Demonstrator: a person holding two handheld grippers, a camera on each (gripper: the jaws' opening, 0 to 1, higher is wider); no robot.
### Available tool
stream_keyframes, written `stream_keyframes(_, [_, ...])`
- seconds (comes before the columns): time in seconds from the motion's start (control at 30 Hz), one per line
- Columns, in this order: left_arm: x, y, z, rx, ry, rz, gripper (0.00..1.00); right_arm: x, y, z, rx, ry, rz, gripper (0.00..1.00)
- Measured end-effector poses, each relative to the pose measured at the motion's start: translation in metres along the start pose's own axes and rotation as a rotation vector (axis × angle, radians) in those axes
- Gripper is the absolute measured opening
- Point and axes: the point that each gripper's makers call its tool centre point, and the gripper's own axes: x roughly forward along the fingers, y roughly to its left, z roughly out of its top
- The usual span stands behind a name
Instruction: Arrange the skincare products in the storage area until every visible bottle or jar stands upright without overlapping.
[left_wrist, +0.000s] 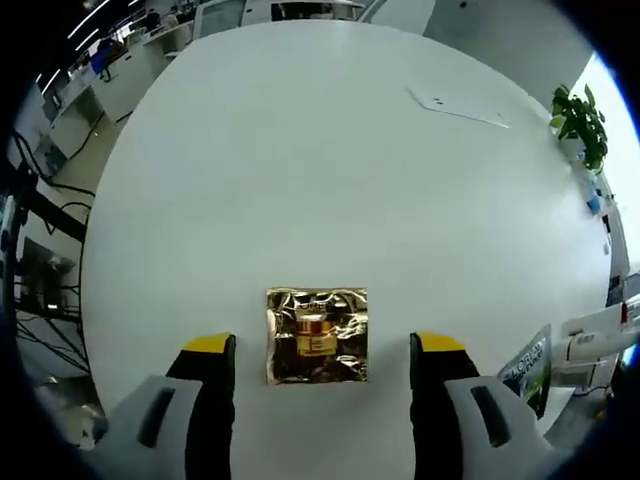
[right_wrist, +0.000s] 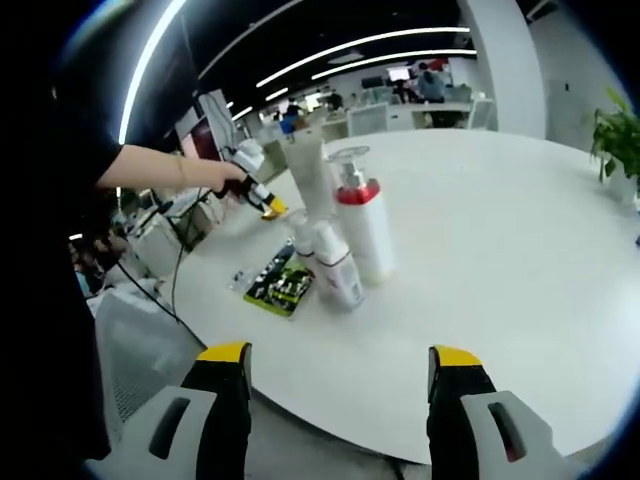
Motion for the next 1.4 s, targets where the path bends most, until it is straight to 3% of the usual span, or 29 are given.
stream_keyframes(0.1, [0.002, 0.004, 0.002, -0.006, 0.001, 0.012, 0.59, 0.0, -0.001, 0.0, 0.002, 0.001, -0.002, 0.75])
stream_keyframes(0.23, [0.009, 0.015, 0.007, 0.06, 0.009, 0.063, 0.54, 0.0, -0.002, -0.001, 0.003, 0.003, -0.005, 0.74])
stream_keyframes(0.37, [0.006, 0.0, 0.008, 0.055, -0.006, 0.057, 0.5, 0.0, -0.002, -0.001, 0.003, 0.004, -0.005, 0.74])
stream_keyframes(0.5, [0.01, 0.007, 0.012, 0.052, -0.007, 0.059, 0.46, 0.0, -0.003, 0.0, 0.003, 0.001, -0.007, 0.74])
stream_keyframes(0.63, [0.011, 0.009, 0.012, 0.06, -0.006, 0.054, 0.36, 0.0, -0.003, 0.001, 0.003, -0.003, -0.008, 0.74])
stream_keyframes(0.97, [0.018, 0.021, 0.023, 0.042, -0.009, 0.048, 0.33, 0.0, -0.004, 0.001, 0.003, -0.008, -0.006, 0.74])
stream_keyframes(1.07, [0.013, 0.015, 0.023, 0.011, -0.01, 0.024, 0.31, 0.0, -0.005, 0.001, 0.002, -0.011, -0.006, 0.74])
stream_keyframes(1.4, [-0.015, 0.0, 0.011, 0.023, -0.012, 0.036, 0.31, -0.002, -0.003, 0.005, -0.005, -0.037, 0.008, 0.74])
